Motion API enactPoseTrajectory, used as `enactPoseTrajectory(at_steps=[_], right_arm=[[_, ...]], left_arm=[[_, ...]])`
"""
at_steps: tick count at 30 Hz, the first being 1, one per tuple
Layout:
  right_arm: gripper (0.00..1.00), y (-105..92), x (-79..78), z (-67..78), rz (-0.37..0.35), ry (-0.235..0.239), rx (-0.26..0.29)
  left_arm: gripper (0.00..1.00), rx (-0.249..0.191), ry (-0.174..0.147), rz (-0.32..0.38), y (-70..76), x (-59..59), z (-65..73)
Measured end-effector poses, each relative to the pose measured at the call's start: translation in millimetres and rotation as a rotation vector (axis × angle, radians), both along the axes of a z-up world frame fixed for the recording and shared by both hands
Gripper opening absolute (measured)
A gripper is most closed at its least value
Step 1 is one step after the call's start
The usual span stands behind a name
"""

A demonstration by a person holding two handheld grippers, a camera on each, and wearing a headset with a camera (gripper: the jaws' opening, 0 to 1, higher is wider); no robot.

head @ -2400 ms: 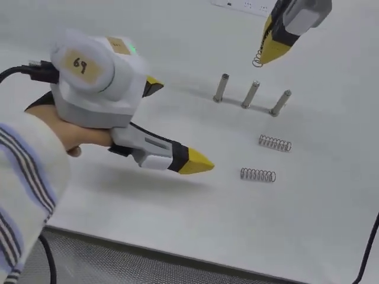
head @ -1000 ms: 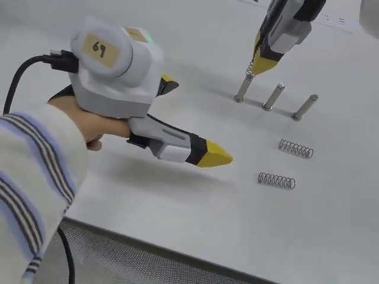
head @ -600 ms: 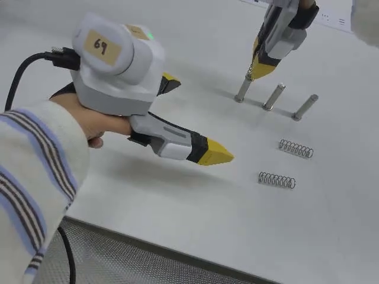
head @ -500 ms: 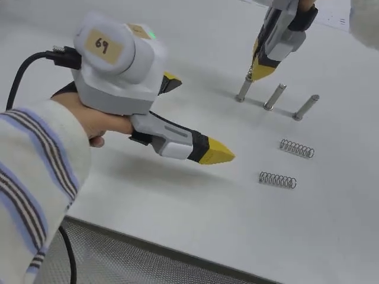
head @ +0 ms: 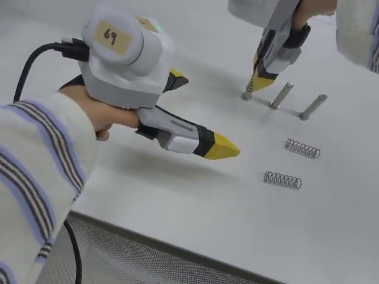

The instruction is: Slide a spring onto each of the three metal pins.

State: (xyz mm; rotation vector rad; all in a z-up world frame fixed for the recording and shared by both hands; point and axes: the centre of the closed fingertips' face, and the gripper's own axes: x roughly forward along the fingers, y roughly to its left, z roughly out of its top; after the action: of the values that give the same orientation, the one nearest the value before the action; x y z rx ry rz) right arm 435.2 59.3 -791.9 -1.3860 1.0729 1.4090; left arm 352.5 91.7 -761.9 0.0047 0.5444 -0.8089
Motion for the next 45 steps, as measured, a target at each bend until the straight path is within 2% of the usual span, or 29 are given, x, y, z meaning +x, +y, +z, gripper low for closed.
enactPoseTrajectory(at_steps=[6,11,21,22,26,29,36,42,45], right_arm=[[0.08,-0.8,0.5,-7.9,-0.028,0.0,-0.006],[0.09,-4.3,0.5,-12.1,-0.006,-0.002,-0.019],[0.09,-4.7,4.9,-14.1,0.034,-0.015,-0.024],[0.1,-4.7,4.0,-13.2,0.036,-0.019,-0.023],[0.16,-5.1,5.9,-10.9,0.033,-0.03,-0.017],[0.21,-4.8,5.1,-10.7,0.037,-0.028,-0.01],[0.29,-7.4,6.2,-3.6,0.008,-0.035,0.022],[0.27,-11.9,-4.3,14.3,0.016,-0.033,0.077],[0.27,-11.6,-7.6,22.9,-0.001,-0.025,0.109]], left_arm=[[0.91,0.005,-0.001,-0.004,-1.8,-0.2,1.4],[0.91,0.017,-0.003,-0.01,-1.4,-0.2,0.5],[0.88,0.016,0.02,-0.026,-6.3,-5.2,-1.3],[0.87,0.028,0.013,-0.032,-6.6,-5.9,-2.4],[0.88,0.035,0.031,-0.033,-6.4,-7.1,-5.9],[0.87,0.04,0.02,-0.043,-7.8,-8.4,-3.8],[0.87,0.029,0.013,-0.055,-11.5,-8.9,1.5],[0.87,0.034,0.021,-0.063,-12.4,-11.8,1.2],[0.86,0.029,0.006,-0.068,-10.8,-13.3,2.4]])
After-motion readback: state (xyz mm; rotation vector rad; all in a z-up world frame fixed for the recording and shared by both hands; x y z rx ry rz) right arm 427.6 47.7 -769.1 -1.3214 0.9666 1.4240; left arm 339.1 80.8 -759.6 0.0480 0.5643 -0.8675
